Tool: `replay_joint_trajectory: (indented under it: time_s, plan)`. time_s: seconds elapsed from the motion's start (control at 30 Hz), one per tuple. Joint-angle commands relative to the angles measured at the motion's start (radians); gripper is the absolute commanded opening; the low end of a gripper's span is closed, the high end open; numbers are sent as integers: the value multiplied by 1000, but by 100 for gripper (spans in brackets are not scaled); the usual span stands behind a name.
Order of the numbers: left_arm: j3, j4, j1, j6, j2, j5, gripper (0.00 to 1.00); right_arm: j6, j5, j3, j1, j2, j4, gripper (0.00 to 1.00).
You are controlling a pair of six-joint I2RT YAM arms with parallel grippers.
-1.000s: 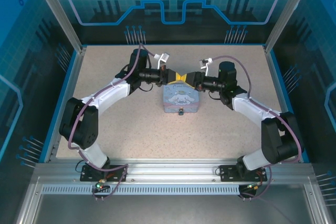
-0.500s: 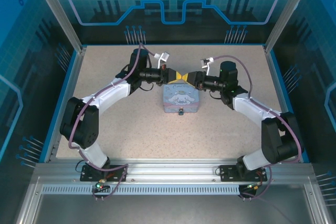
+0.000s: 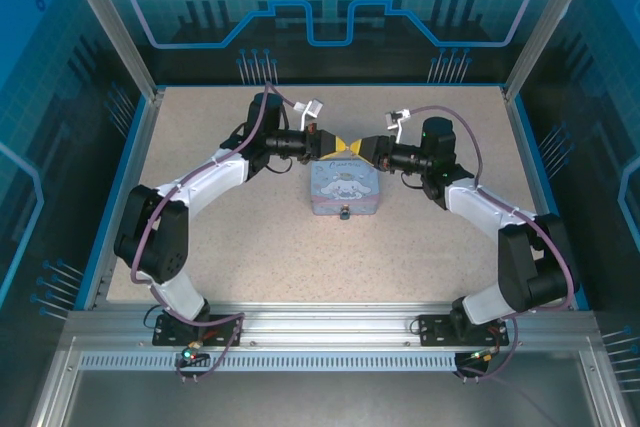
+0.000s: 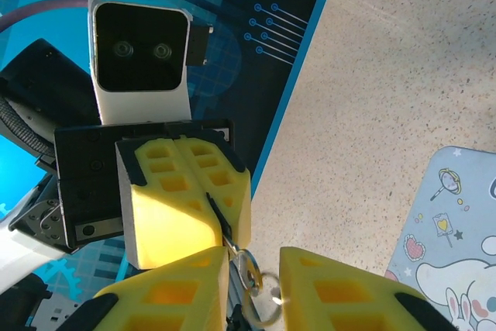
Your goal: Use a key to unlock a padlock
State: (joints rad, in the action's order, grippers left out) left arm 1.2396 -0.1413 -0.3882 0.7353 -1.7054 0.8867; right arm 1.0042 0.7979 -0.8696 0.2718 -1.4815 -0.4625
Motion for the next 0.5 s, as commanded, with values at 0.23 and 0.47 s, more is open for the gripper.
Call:
replay_joint_trajectory:
  time_s: [0.23,0.47]
  plan:
    - [-14,-49,3,31,-26,0,0,11,49,3,-6,9,-49,23]
    - [-11,-53,2,35,-34,1,0,7,47,6,-6,6,-45,15]
